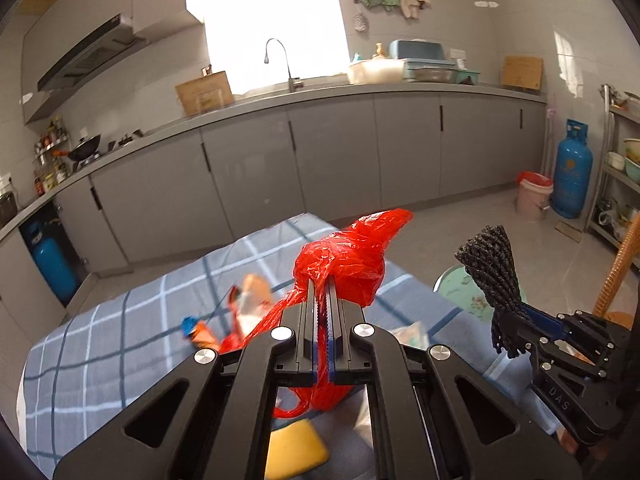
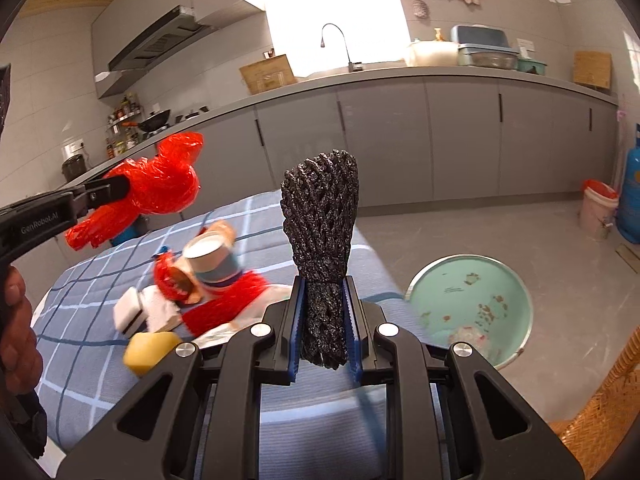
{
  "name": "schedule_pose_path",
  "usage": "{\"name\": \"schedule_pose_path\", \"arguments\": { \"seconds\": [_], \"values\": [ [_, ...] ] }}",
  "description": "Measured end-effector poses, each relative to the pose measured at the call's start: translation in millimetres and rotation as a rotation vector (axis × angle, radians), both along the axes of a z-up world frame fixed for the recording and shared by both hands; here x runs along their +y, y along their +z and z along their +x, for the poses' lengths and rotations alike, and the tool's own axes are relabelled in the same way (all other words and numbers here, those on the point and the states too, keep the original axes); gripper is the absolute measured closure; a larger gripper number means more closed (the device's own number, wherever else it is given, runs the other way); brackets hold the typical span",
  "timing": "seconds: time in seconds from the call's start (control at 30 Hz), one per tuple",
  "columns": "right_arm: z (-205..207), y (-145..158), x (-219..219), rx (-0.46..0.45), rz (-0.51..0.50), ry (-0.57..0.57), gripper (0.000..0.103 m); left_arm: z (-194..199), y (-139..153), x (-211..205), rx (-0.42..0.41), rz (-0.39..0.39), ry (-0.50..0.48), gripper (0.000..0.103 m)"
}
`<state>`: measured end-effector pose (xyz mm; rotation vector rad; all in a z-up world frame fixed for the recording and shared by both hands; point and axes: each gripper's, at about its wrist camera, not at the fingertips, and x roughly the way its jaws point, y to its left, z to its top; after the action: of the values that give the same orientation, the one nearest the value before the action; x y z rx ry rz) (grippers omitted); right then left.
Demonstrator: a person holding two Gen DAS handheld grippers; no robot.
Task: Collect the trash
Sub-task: 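Carry the red bag and black net over the basin and open both tools, then move both open tools back over the table toward the remaining trash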
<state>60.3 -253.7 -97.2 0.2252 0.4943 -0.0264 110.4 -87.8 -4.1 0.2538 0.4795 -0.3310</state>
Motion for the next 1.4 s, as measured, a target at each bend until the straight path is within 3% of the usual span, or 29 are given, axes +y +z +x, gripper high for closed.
{"name": "schedule_pose_path", "arguments": {
  "seconds": [0.2, 0.5, 0.73, 1.03, 1.07, 1.13, 1.17, 1.27, 1.3, 1.4],
  "values": [
    [7.4, -6.8, -45.2, 0.016, -0.009, -0.076, 0.083, 11.5, -3.8, -53.7, 0.007, 0.012, -0.080, 0.099],
    [39.7, -37.9, -108.3, 0.096, 0.008, -0.156, 0.083, 45.0, -30.5, -131.1, 0.132, 0.005, -0.177, 0.099],
    [68.2, -70.8, -143.0, 0.165, 0.035, -0.172, 0.082, 76.3, -57.6, -175.8, 0.234, -0.005, -0.178, 0.099],
    [99.9, -111.9, -169.8, 0.247, 0.060, -0.169, 0.080, 96.3, -83.9, -216.9, 0.284, 0.025, -0.193, 0.098],
    [102.4, -116.3, -172.1, 0.256, 0.060, -0.171, 0.080, 97.7, -86.3, -219.7, 0.287, 0.028, -0.190, 0.097],
    [104.1, -123.0, -177.2, 0.266, 0.061, -0.190, 0.074, 101.8, -92.6, -224.7, 0.296, 0.034, -0.192, 0.077],
    [104.8, -125.4, -180.3, 0.272, 0.070, -0.197, 0.072, 102.3, -94.9, -227.2, 0.297, 0.037, -0.192, 0.062],
    [101.0, -132.5, -185.2, 0.281, 0.082, -0.212, 0.063, 102.0, -100.3, -230.9, 0.298, 0.051, -0.200, 0.060],
    [99.0, -133.8, -186.5, 0.280, 0.086, -0.217, 0.053, 101.6, -101.9, -230.6, 0.304, 0.049, -0.206, 0.059],
    [95.5, -135.2, -188.5, 0.286, 0.091, -0.229, 0.050, 100.6, -102.6, -226.9, 0.296, 0.059, -0.195, 0.056]
  ]
}}
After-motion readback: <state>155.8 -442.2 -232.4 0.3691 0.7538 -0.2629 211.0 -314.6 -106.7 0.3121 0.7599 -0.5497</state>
